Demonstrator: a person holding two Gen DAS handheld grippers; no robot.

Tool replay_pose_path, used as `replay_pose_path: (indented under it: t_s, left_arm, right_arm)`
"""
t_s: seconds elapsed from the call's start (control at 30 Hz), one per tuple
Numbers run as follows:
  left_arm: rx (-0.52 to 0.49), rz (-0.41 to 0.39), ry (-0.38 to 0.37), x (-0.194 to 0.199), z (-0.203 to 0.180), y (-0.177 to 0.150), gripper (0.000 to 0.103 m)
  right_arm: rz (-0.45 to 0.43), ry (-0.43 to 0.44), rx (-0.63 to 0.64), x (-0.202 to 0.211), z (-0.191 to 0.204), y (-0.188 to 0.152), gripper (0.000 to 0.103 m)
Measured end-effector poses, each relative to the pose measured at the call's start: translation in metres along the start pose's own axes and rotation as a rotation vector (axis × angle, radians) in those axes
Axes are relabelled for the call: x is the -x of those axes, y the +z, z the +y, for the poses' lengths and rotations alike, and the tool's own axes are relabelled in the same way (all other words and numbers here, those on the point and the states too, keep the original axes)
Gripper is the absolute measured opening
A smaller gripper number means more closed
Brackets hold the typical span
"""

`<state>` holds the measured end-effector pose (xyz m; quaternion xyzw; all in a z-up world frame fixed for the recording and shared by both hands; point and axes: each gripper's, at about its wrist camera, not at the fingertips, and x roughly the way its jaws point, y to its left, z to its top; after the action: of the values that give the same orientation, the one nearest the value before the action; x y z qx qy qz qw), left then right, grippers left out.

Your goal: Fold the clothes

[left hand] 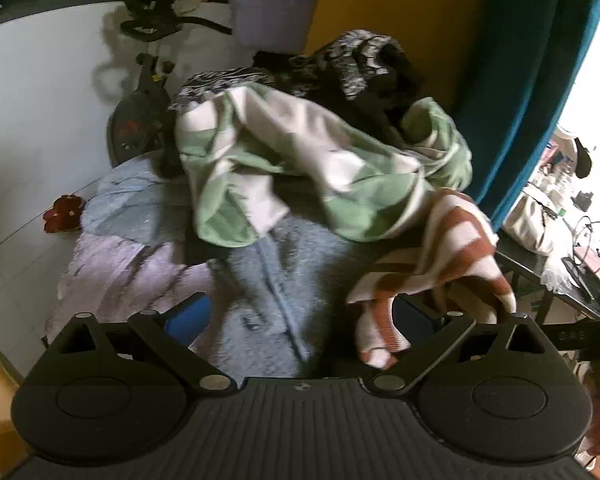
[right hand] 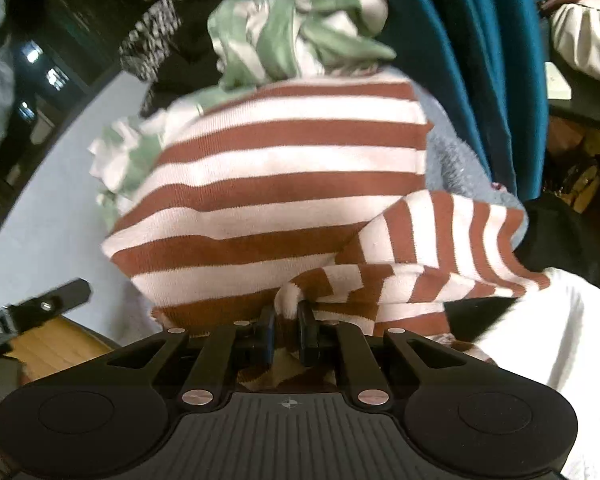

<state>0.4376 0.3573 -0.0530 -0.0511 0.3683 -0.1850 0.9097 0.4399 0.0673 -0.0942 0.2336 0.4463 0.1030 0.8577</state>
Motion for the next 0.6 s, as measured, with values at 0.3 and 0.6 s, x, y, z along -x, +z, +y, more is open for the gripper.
replay_pose_path:
  t_s: [0.3,0.6]
  left_arm:
    - [0.041,0.014,-0.003,-0.01,0.018,0.005,0.1]
    - [0.004,0.059,-0.039,-0.024,0.013,0.011,0.102]
  right_arm:
    - [0.059,-0.052,0.034,-0.025,0.003,-0.008,0.01]
    - [0.033,-0.097,-0.02,-0.005,0.003,-0.009,0.031]
